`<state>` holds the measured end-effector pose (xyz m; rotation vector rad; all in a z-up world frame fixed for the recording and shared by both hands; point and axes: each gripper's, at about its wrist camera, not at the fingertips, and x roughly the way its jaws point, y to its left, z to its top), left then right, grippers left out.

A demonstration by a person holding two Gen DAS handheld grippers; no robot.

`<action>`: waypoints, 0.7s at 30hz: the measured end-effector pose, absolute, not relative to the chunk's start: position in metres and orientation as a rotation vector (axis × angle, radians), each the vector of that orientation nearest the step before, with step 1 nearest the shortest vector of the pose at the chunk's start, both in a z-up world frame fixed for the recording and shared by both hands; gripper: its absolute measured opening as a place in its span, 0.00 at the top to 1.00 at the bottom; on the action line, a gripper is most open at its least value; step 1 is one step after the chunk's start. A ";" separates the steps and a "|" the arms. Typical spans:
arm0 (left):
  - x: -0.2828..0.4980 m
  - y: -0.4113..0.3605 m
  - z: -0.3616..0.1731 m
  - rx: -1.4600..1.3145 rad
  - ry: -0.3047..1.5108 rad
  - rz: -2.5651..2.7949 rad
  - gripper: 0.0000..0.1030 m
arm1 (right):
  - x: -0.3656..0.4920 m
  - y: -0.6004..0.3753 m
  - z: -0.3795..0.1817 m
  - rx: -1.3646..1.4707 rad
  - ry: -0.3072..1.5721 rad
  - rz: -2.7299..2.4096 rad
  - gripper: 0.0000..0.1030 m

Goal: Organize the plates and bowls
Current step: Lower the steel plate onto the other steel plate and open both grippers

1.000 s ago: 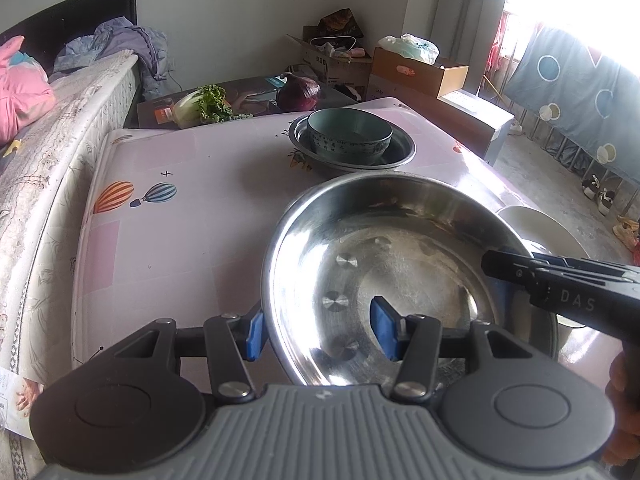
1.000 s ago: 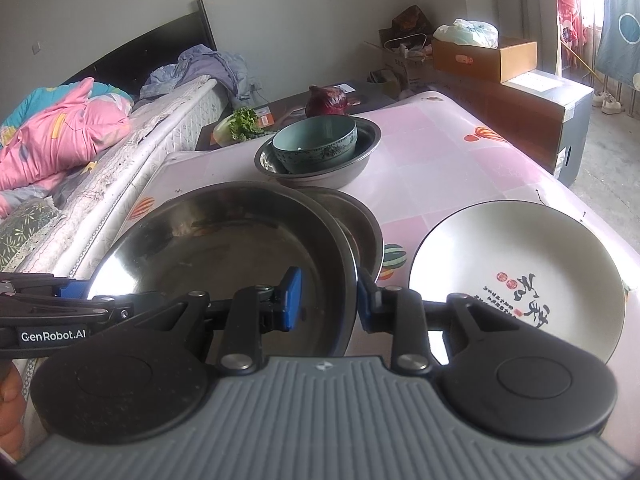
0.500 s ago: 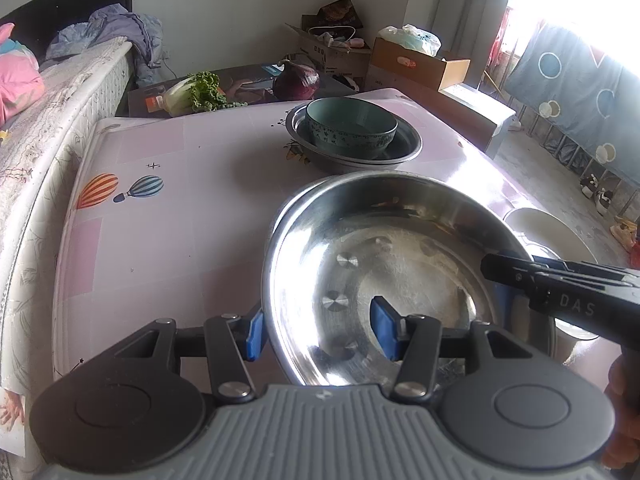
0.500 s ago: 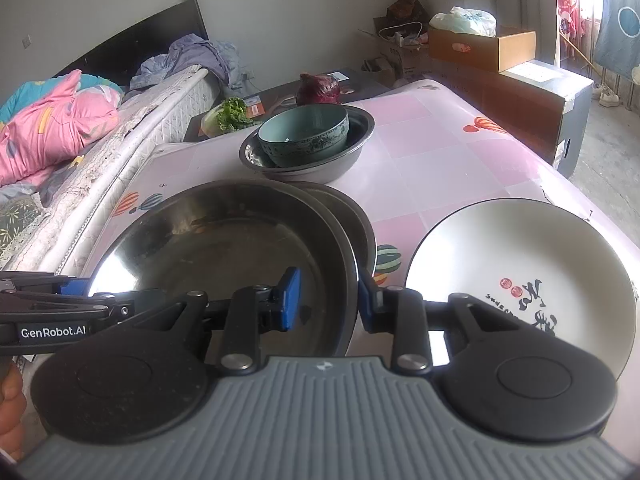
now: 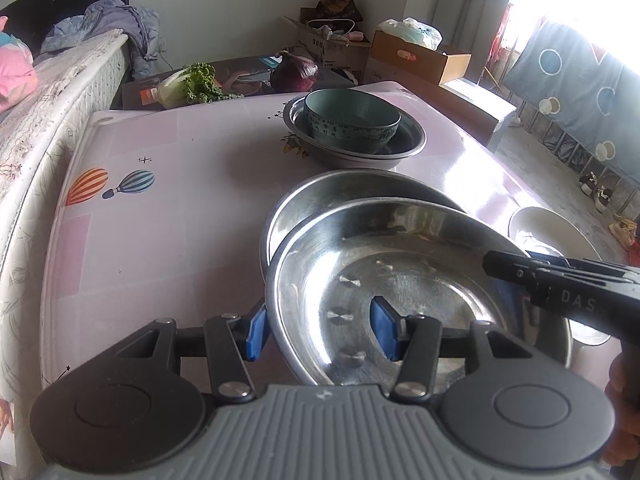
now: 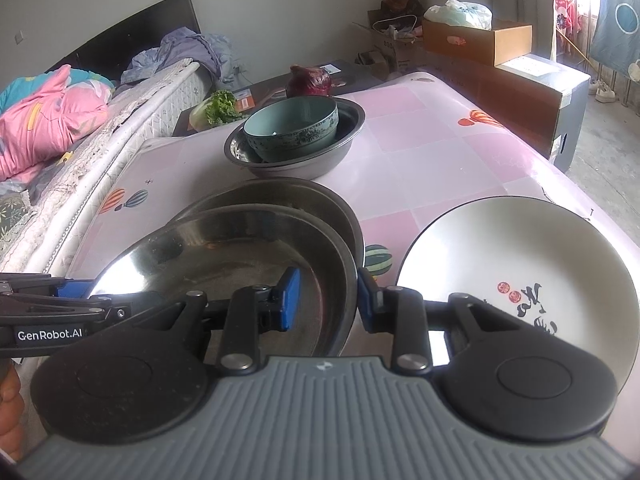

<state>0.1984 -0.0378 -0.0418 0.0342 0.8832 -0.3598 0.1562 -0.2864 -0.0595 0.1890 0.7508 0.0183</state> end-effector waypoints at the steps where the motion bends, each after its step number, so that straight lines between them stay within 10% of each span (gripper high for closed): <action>1: 0.199 -0.038 -0.042 0.034 0.883 -0.360 0.48 | 0.157 -0.287 -0.059 0.187 0.747 0.016 0.71; 21: 0.194 -0.037 -0.034 0.035 0.858 -0.347 0.40 | 0.153 -0.296 -0.050 0.203 0.705 -0.012 0.60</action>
